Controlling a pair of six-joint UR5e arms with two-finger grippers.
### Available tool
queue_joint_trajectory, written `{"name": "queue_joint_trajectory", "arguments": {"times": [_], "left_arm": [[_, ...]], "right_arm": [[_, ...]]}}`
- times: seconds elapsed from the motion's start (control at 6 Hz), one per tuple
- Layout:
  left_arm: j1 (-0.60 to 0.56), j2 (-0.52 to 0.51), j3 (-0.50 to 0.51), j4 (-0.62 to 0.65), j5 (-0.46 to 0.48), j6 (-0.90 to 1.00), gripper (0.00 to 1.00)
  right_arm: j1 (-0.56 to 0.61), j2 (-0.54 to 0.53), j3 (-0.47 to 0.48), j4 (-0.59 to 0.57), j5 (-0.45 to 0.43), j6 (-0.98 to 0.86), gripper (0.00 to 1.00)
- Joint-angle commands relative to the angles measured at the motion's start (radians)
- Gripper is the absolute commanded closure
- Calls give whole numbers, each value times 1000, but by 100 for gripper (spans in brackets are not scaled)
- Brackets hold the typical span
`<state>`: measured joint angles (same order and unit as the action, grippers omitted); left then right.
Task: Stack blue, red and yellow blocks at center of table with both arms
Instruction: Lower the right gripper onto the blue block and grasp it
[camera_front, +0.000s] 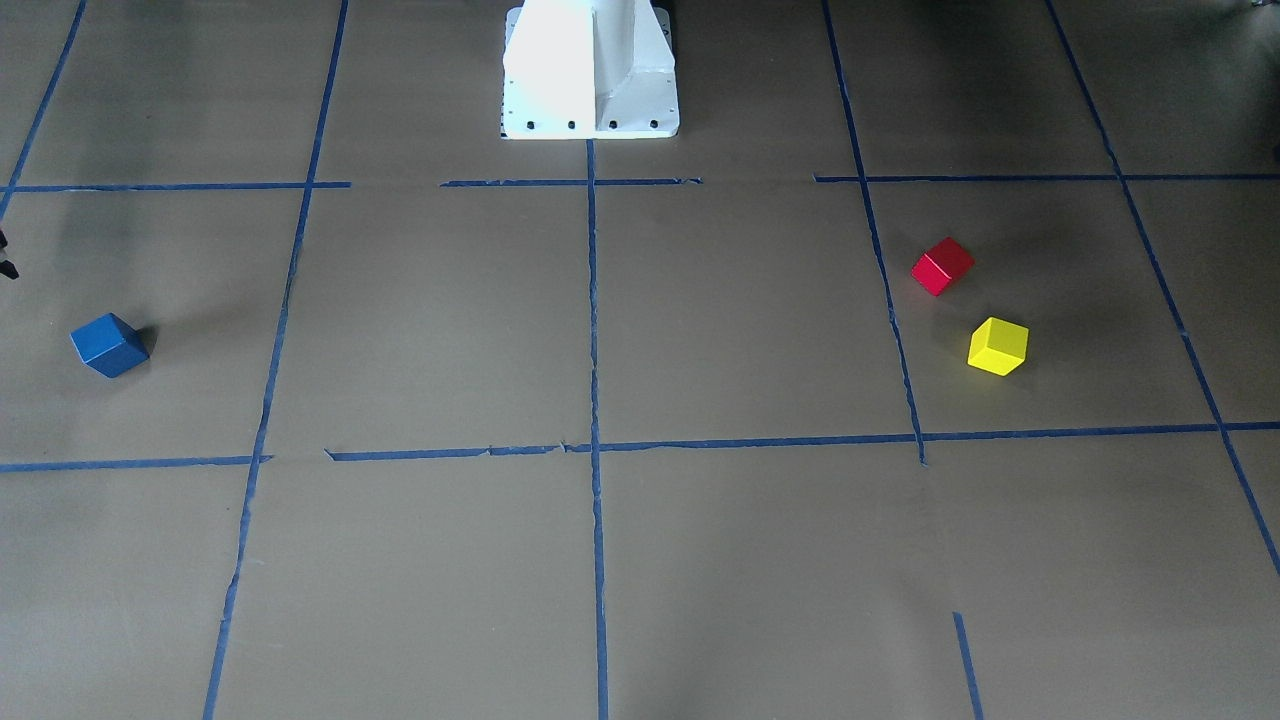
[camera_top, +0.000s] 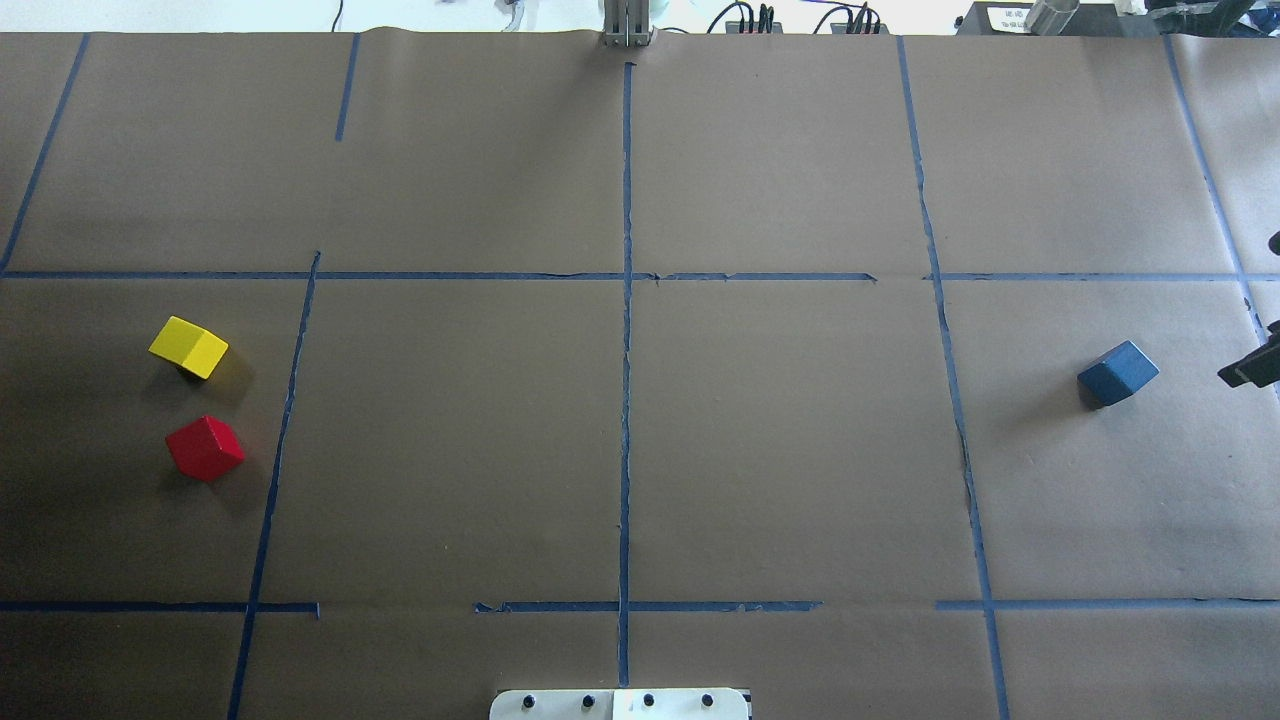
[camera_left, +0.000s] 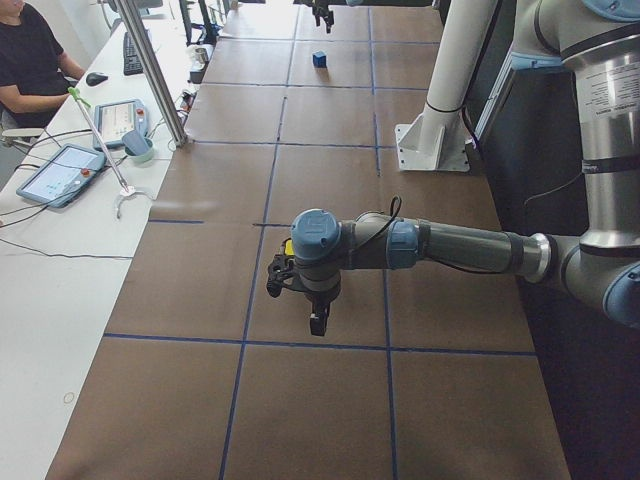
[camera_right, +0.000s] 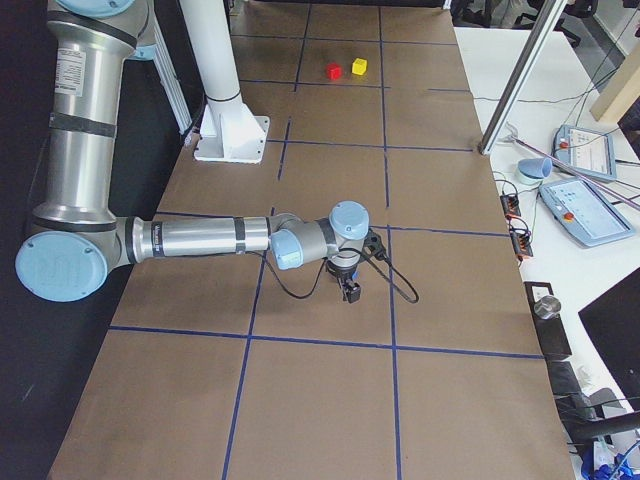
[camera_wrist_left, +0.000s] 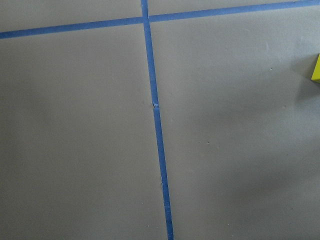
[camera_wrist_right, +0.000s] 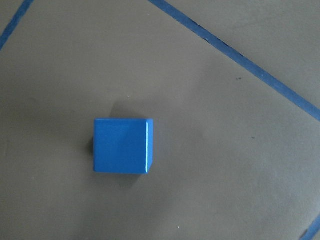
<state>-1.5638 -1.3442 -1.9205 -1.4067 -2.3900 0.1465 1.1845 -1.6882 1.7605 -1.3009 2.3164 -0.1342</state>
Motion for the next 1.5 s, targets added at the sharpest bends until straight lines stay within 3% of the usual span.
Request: {"name": "queue_joint_trajectory", "arguments": {"times": [0.0, 0.33, 0.83, 1.33], "left_arm": [[-1, 3, -8, 0, 0, 1, 0], [-1, -1, -11, 0, 0, 2, 0], [1, -6, -11, 0, -2, -1, 0], [-7, 5, -49, 9, -2, -2, 0]], "right_arm": [[-80, 39, -1, 25, -20, 63, 0], [-150, 82, -30, 25, -44, 188, 0], [-171, 128, -105, 25, -109, 189, 0], [-204, 142, -127, 25, -109, 208, 1]]}}
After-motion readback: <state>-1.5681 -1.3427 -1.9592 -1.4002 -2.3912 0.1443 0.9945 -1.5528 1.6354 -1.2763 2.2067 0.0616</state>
